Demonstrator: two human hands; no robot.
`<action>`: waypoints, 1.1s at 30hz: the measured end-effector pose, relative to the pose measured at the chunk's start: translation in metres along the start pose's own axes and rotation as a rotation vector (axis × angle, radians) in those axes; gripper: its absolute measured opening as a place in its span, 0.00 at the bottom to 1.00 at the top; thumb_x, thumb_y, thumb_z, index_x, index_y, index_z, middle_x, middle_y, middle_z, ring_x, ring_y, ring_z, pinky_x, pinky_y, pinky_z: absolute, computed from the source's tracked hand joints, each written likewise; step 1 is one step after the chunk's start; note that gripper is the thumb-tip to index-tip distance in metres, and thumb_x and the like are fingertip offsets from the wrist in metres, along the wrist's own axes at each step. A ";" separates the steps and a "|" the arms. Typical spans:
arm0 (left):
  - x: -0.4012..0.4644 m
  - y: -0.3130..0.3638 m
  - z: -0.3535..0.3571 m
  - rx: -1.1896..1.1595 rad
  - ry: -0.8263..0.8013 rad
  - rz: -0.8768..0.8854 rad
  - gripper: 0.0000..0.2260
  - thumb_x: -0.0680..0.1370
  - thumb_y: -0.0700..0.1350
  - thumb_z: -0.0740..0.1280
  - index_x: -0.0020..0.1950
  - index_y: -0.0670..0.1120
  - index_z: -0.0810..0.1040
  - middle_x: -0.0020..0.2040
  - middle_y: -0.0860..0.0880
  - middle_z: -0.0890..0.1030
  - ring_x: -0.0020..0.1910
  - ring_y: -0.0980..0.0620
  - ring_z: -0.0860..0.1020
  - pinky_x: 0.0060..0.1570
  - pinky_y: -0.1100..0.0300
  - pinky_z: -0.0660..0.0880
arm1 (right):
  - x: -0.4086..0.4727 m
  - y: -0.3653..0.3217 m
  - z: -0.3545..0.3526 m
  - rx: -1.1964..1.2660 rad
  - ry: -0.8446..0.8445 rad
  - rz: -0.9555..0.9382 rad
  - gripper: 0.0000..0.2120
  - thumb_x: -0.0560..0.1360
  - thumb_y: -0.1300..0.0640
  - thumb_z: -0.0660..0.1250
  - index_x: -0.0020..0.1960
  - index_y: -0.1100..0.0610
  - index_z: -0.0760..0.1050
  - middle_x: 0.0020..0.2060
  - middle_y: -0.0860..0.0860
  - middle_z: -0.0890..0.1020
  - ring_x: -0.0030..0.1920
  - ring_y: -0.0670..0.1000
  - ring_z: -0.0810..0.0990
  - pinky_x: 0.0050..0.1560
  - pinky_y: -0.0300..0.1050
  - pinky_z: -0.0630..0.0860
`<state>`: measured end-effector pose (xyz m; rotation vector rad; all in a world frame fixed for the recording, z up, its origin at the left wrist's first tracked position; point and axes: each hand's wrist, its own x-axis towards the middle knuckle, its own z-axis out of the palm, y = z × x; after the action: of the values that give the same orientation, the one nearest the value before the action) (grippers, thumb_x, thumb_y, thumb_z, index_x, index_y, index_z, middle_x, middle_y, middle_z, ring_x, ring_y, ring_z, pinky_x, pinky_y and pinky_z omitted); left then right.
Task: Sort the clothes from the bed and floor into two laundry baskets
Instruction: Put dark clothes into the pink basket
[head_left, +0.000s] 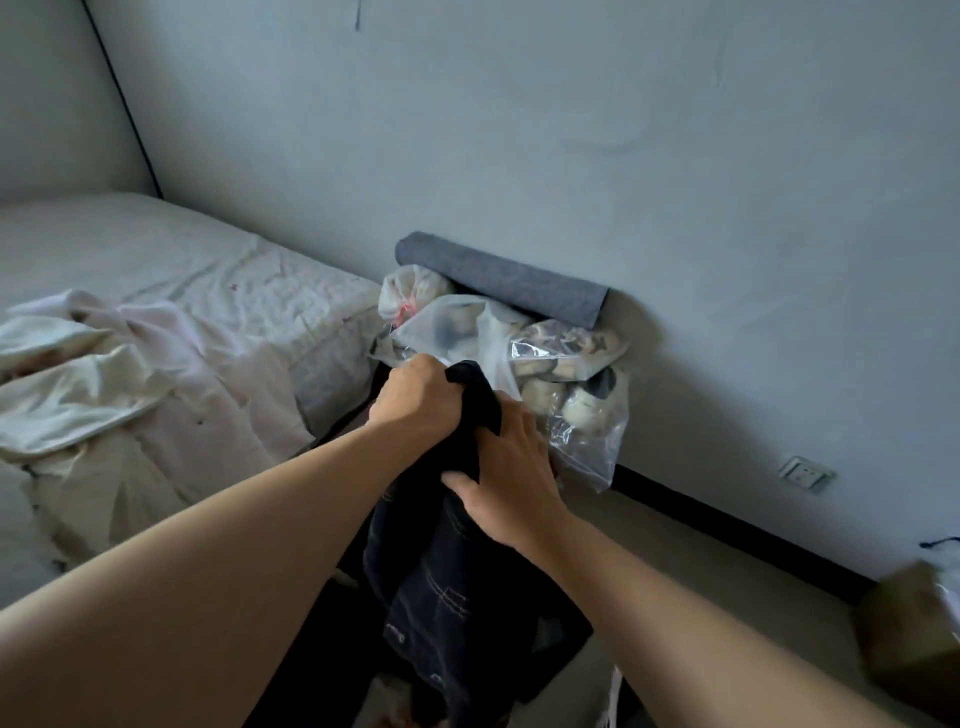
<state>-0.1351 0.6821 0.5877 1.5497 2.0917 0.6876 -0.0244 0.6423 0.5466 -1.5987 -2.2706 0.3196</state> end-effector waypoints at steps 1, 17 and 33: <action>-0.004 0.013 -0.008 0.007 -0.002 0.017 0.11 0.76 0.45 0.61 0.50 0.40 0.79 0.53 0.38 0.81 0.55 0.39 0.78 0.51 0.53 0.74 | -0.001 -0.001 -0.014 -0.007 0.044 0.023 0.28 0.73 0.49 0.67 0.70 0.54 0.66 0.68 0.53 0.62 0.69 0.56 0.60 0.70 0.48 0.59; -0.091 0.124 -0.039 -0.111 -0.108 0.374 0.21 0.71 0.58 0.71 0.49 0.46 0.66 0.44 0.52 0.74 0.49 0.48 0.75 0.42 0.58 0.67 | -0.013 0.042 -0.217 0.840 0.408 0.716 0.08 0.77 0.56 0.63 0.46 0.61 0.75 0.49 0.58 0.79 0.53 0.60 0.79 0.57 0.57 0.78; -0.153 0.283 -0.051 0.125 -0.212 0.596 0.06 0.78 0.45 0.65 0.47 0.44 0.78 0.51 0.39 0.80 0.49 0.42 0.78 0.42 0.57 0.70 | -0.103 0.130 -0.362 0.891 0.746 0.880 0.12 0.78 0.57 0.64 0.54 0.66 0.73 0.43 0.56 0.73 0.48 0.58 0.77 0.55 0.57 0.79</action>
<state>0.0838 0.5986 0.8135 2.2391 1.5409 0.5548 0.2647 0.5840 0.8139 -1.6565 -0.6201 0.6696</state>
